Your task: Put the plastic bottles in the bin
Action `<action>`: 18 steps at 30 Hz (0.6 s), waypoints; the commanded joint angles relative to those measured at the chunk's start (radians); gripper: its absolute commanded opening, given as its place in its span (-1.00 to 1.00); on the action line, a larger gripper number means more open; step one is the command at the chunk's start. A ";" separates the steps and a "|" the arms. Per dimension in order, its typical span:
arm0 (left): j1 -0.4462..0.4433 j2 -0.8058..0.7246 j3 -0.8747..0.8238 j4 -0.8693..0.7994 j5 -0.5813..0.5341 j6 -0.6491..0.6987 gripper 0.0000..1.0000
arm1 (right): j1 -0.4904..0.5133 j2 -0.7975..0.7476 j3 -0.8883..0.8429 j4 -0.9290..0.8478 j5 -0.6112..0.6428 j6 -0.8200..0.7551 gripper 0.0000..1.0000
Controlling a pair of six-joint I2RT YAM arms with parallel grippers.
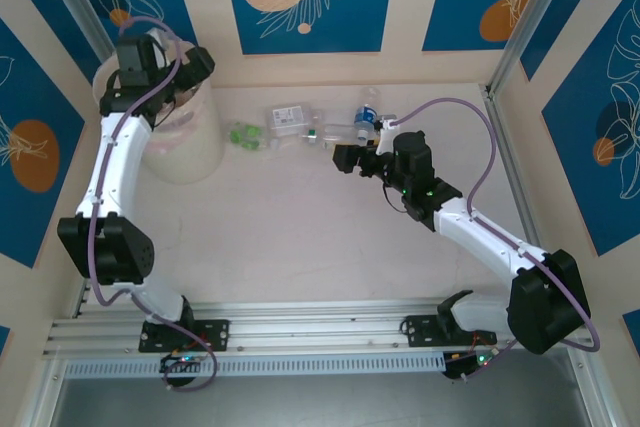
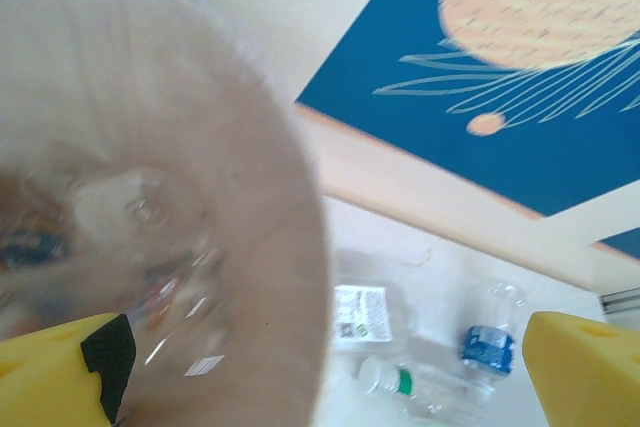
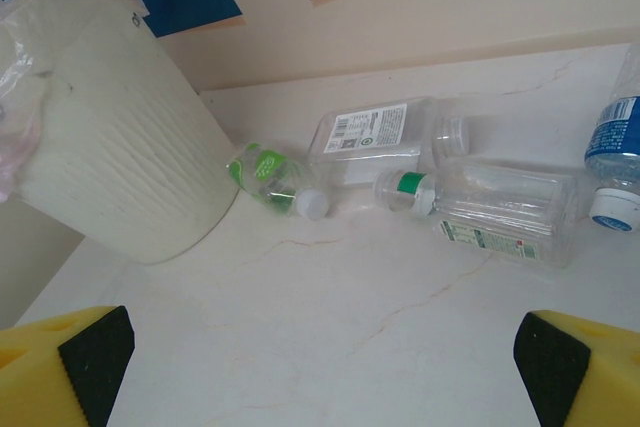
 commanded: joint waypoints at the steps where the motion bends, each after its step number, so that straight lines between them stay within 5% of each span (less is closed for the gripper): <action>1: 0.001 -0.020 0.031 0.023 0.021 0.007 1.00 | -0.006 0.001 0.023 -0.003 0.015 0.007 1.00; 9: -0.043 -0.107 -0.091 0.081 0.057 0.107 1.00 | -0.016 0.018 0.036 -0.012 0.048 0.039 1.00; 13: -0.147 -0.157 -0.184 0.168 0.020 0.176 1.00 | -0.034 0.025 0.040 -0.038 0.081 0.105 0.99; 18: -0.323 -0.198 -0.296 0.269 -0.156 0.222 1.00 | -0.056 0.006 0.017 -0.031 0.094 0.151 0.99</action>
